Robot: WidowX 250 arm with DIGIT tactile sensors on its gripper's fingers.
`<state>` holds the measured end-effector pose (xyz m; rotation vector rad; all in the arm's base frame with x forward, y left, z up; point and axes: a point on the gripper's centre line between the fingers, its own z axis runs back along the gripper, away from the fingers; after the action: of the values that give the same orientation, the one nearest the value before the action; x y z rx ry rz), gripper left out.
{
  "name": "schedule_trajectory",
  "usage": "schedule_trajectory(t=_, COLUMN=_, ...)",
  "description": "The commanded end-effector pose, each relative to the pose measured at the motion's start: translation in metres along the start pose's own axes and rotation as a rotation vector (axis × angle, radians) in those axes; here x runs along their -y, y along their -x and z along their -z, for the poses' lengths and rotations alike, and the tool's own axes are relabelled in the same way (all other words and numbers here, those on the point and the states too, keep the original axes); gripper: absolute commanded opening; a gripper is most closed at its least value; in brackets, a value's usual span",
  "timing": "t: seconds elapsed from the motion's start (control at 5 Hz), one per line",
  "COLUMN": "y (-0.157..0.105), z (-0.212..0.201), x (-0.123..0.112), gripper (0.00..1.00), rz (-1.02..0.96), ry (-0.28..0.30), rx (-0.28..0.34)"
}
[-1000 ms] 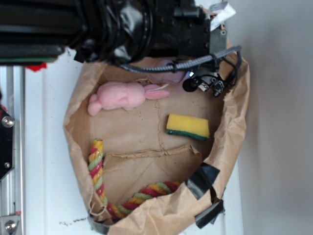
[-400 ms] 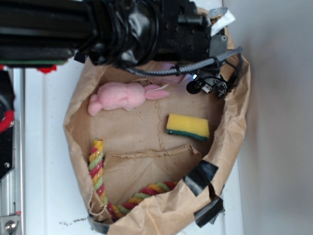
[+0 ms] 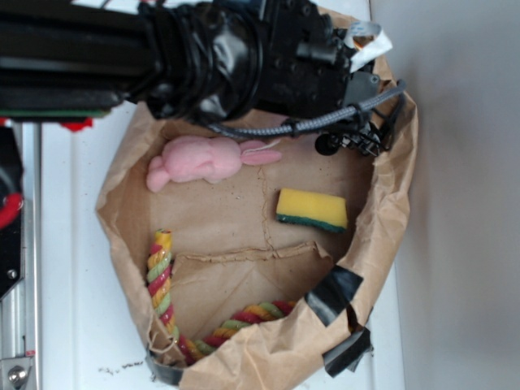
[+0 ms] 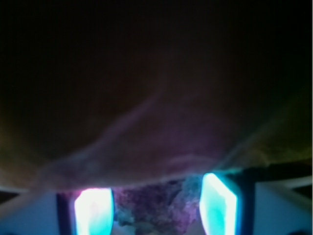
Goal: Grab the rock.
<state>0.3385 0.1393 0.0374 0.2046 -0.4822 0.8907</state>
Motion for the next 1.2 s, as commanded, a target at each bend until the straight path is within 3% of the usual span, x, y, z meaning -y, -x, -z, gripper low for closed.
schedule_trajectory(t=0.0, y=-0.006, z=0.0, x=-0.005, gripper=0.0, rz=-0.005, ry=0.001, rx=0.051)
schedule_trajectory(t=0.4, y=-0.004, z=-0.008, x=-0.015, gripper=0.0, rz=0.057, ry=-0.007, rx=0.028)
schedule_trajectory(t=0.6, y=0.006, z=-0.039, x=-0.027, gripper=0.0, rz=0.25, ry=0.05, rx=-0.065)
schedule_trajectory(t=1.0, y=0.03, z=-0.146, x=-0.034, gripper=0.0, rz=0.584, ry=0.302, rx=-0.186)
